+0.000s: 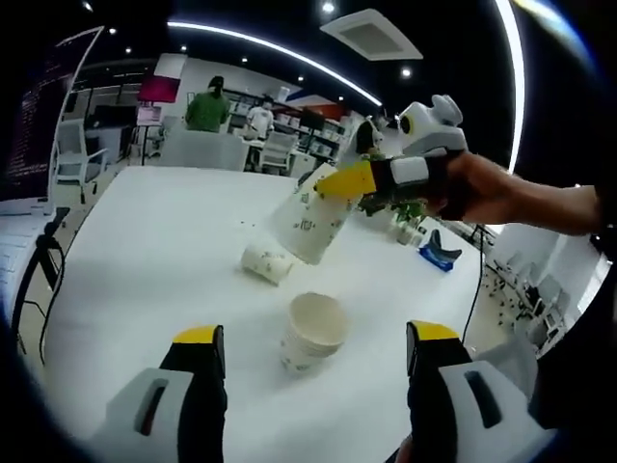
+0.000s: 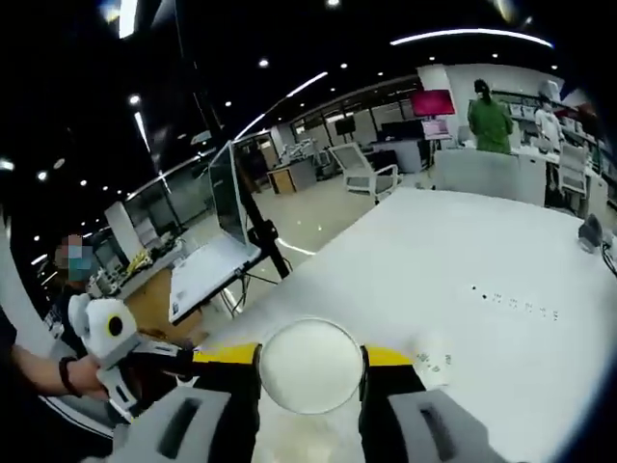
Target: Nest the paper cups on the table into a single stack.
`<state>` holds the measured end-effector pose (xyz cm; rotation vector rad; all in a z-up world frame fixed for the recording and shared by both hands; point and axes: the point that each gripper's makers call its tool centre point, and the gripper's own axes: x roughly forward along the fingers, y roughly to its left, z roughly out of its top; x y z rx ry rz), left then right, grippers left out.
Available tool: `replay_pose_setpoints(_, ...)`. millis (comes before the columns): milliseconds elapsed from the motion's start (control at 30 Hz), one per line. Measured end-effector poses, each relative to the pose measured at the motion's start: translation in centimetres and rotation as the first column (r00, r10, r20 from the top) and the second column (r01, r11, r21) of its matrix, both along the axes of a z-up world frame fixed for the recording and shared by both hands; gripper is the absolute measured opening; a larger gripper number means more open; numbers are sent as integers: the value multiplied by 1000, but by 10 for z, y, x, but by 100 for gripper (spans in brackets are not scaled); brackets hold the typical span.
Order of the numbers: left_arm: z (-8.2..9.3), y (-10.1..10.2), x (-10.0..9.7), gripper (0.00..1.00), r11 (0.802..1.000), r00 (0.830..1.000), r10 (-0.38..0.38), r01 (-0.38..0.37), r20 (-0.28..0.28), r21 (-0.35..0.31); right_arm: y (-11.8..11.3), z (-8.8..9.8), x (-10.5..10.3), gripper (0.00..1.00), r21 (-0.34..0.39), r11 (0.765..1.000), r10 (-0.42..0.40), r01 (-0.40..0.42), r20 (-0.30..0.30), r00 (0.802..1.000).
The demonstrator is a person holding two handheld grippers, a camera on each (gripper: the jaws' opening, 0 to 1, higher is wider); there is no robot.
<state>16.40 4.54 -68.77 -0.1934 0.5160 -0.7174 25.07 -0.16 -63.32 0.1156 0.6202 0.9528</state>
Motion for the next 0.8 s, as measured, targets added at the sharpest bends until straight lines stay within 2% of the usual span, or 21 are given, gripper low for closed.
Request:
replay_pose_setpoints(100,4,-9,4,74,1000,1000,-12,12,21,-6,7,10,-16,38,50,998,38,-37,-20,999)
replay_pose_setpoints(333,19,-23,7,64,999,996,-34,37,84,-31,22,19,-44,38,98,987,134,-130,-33,990)
replay_pose_setpoints(400,21,-24,8,60,998,994,-40,45,100,-42,27,22,-53,38,117,982,156,-150,-39,987)
replay_pose_setpoints(467,24,-27,7,53,997,991,-53,59,120,-47,35,29,-67,39,165,963,222,-212,-40,974)
replay_pose_setpoints(600,32,-29,8,41,995,984,-60,71,169,-64,42,33,-83,39,178,953,259,-247,-49,965)
replay_pose_setpoints(733,37,-26,5,31,995,980,-64,77,189,-63,40,35,-84,39,191,944,283,-268,-52,958)
replay_pose_setpoints(800,39,-26,3,25,994,977,-72,87,200,-67,38,36,-87,39,216,933,310,-287,-82,947)
